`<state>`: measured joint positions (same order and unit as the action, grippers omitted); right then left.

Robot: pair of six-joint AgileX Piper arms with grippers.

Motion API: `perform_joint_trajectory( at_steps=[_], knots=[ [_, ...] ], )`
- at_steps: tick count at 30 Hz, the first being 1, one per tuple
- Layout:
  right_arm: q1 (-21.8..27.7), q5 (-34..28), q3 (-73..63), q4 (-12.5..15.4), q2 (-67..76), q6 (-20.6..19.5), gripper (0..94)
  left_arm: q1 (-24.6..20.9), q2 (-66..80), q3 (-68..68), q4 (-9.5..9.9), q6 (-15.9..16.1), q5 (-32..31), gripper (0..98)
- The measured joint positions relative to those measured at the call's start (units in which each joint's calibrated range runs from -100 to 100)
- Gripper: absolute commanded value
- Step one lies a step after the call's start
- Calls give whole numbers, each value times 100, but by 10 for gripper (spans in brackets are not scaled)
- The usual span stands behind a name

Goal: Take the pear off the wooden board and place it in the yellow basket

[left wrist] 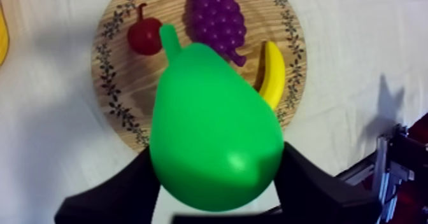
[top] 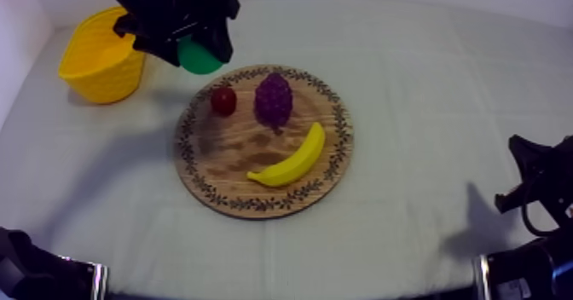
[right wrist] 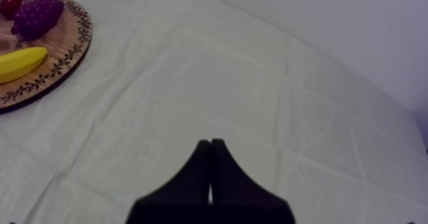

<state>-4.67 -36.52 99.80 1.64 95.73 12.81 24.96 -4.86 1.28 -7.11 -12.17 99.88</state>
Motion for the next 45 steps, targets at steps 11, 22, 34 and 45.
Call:
perform_joint_trajectory(
  at_steps=[11, 22, 34, 45],
  knots=[
    [0, 0, 0, 0, 0, 0, 2, -658, -162, 208, 132, 323, -11, 562],
    [0, 0, 0, 0, 0, 0, 2, -1605, -527, 661, 329, 690, -17, 545],
    [0, 0, 0, 0, 0, 0, 2, -2429, -919, 1276, 366, 795, -8, 531],
    [0, 0, 0, 0, 0, 0, 2, -2765, -1082, 1611, 374, 863, -24, 514]
  ],
)
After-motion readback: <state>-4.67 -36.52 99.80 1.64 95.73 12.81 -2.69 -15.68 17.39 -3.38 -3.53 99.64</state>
